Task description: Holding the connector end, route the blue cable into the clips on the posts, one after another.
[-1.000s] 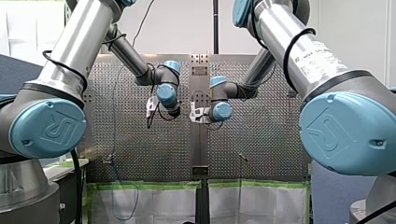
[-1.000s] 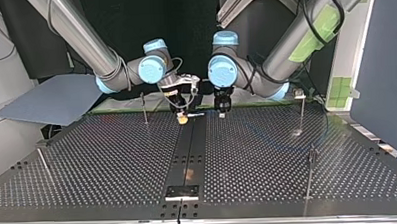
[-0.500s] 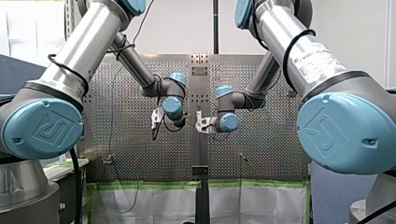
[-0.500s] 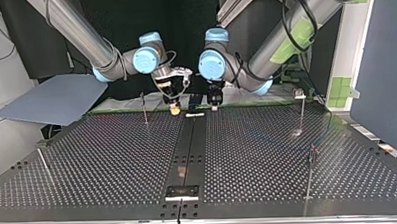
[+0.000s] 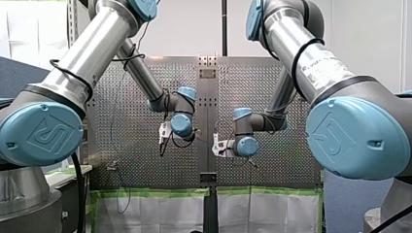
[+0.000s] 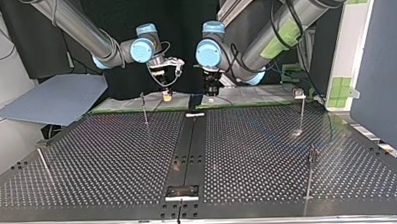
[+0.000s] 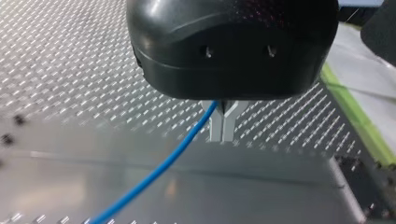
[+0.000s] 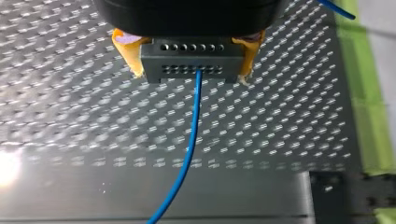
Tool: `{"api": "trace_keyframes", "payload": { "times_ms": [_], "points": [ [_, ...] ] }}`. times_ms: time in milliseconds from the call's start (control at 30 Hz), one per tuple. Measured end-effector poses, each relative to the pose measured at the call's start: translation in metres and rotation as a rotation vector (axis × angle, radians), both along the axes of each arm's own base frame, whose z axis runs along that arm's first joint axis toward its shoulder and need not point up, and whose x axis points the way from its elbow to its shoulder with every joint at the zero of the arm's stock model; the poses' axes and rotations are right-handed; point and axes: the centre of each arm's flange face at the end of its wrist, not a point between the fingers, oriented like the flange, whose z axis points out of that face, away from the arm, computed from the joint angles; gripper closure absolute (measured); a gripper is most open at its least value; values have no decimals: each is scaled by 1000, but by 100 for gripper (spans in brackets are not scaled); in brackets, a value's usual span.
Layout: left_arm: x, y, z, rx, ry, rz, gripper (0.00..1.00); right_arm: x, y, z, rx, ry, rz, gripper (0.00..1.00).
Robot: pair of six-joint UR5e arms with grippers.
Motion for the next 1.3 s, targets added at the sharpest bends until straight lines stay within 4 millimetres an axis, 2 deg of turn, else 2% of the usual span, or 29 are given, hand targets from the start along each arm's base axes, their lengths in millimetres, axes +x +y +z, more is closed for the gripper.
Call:
{"api": "trace_keyframes", "payload": {
  "times_ms": [133,333,667,1000,1200,1300],
  "points": [
    [-3,-9,-9,-10,-16,-12,100,-8,0,-20,14,13,-18,100],
    [-8,-19,-26,-17,-32,-14,100,-23,-3,-31,9,17,-47,100],
    [-19,-29,-83,2,-6,-26,100,-48,0,-46,-1,8,-84,100],
    [-28,-34,-136,-9,25,-71,100,-69,13,-68,5,6,-101,100],
    [-33,-41,-141,-41,12,-82,100,-79,23,-94,25,26,-112,100],
    [-35,-45,-140,-52,3,-87,100,-85,25,-100,26,27,-129,100]
  ]
}}
